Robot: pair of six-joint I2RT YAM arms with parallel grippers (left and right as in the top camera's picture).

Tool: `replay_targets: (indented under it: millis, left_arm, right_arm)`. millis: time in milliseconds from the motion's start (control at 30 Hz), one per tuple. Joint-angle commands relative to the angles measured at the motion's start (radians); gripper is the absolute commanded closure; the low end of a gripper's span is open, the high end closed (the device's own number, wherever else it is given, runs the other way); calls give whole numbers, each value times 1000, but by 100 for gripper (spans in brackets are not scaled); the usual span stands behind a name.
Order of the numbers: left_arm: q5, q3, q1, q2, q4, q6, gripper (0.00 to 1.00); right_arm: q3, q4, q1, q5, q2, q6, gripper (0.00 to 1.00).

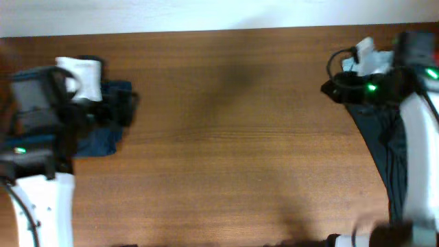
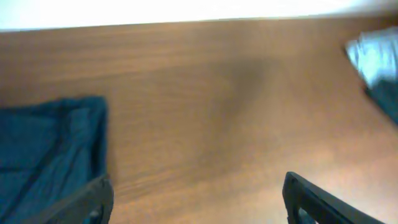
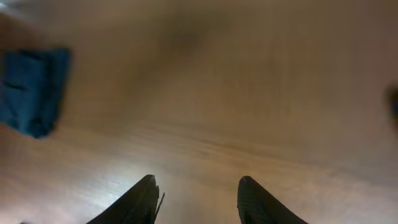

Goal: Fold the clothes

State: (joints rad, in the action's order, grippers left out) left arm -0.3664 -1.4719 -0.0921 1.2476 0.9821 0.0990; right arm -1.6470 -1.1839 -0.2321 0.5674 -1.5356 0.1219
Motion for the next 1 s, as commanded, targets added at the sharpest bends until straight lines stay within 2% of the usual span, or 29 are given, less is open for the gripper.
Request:
replay_targets:
  millis: [0,67,100,133,400,800,967]
  left_arm:
    - [211,-10,167,-55,35,90,1]
    - [264,-10,222,-65,61,90,1]
    - [276,-10,239,-66,77,90,1]
    - [287,-10,254,-65,91,90,1]
    - [285,-8,262,-63,118,90,1]
    - [285,-8,262,-63,119,90,1]
    - [285,-8,262,-63,119,90,1]
  right_arm:
    - [-14,-20,1,33,206,32,53]
    - [-14,-41,3,22,290,32,47]
    - [-14,-54,3,17,327,32,20]
    - [-14,-63,3,7,356,32,1]
    - [-14,-114,3,-3,499,31,1]
    - [-14,-115,3,-4,458,32,1]
    - [35,-117,5,-242,546,54,1]
